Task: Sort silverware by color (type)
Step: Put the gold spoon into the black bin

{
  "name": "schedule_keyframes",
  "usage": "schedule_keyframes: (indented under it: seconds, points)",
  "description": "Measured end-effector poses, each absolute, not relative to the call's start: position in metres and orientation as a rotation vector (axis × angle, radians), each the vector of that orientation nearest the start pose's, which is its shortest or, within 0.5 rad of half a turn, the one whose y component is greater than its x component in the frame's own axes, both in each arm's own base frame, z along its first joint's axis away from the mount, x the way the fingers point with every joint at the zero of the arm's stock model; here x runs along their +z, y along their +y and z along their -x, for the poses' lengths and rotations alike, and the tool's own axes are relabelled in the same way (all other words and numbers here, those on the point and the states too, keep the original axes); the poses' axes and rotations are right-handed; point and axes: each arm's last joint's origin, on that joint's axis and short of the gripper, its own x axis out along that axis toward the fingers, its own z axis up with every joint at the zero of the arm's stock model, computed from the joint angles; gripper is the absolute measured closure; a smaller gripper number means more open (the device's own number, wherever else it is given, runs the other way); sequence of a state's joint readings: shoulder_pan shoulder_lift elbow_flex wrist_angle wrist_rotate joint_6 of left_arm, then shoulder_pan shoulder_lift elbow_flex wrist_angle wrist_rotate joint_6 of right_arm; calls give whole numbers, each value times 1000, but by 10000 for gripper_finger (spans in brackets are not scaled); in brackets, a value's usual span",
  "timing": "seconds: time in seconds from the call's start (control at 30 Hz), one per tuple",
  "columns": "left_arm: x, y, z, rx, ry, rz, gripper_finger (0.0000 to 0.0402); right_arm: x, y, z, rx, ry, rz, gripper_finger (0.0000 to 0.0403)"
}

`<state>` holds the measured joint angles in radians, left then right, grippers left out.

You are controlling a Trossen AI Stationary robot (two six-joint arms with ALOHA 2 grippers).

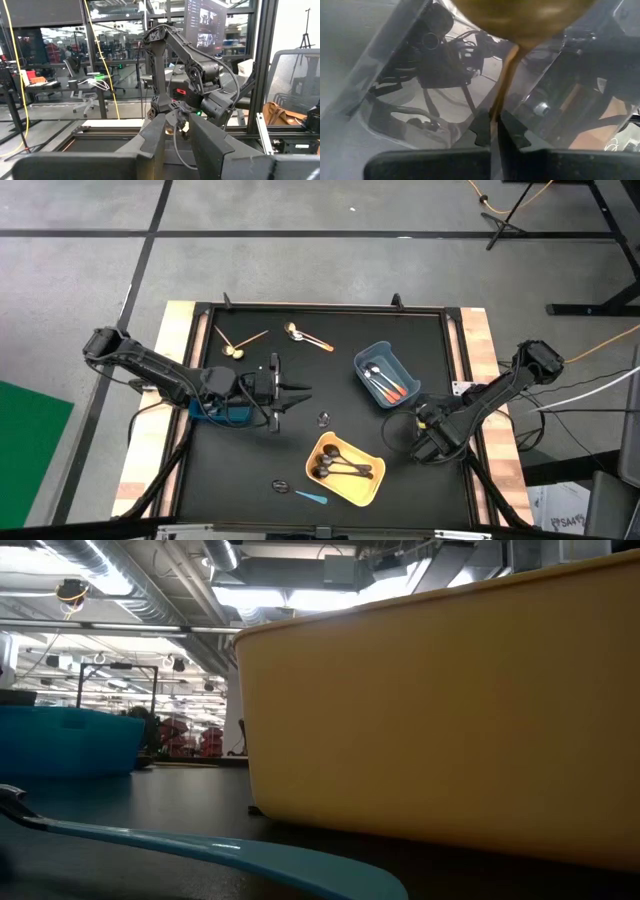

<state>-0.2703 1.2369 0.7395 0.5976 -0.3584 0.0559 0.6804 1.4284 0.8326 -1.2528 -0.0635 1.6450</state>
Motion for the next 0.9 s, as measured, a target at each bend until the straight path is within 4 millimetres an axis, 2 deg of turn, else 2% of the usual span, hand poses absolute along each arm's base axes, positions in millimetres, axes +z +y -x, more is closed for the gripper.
schedule_keyframes:
  seconds: [0.2, 0.57, 0.9]
  points:
    - [298, -63, -265, 90, -93, -25, 321, 184, 122, -148, -964, 1598, -580, 399]
    - [298, -63, -265, 90, -92, -25, 321, 184, 122, -148, -964, 1597, -579, 345]
    - [298, -63, -265, 90, -92, -25, 321, 184, 122, -148, -964, 1596, -578, 338]
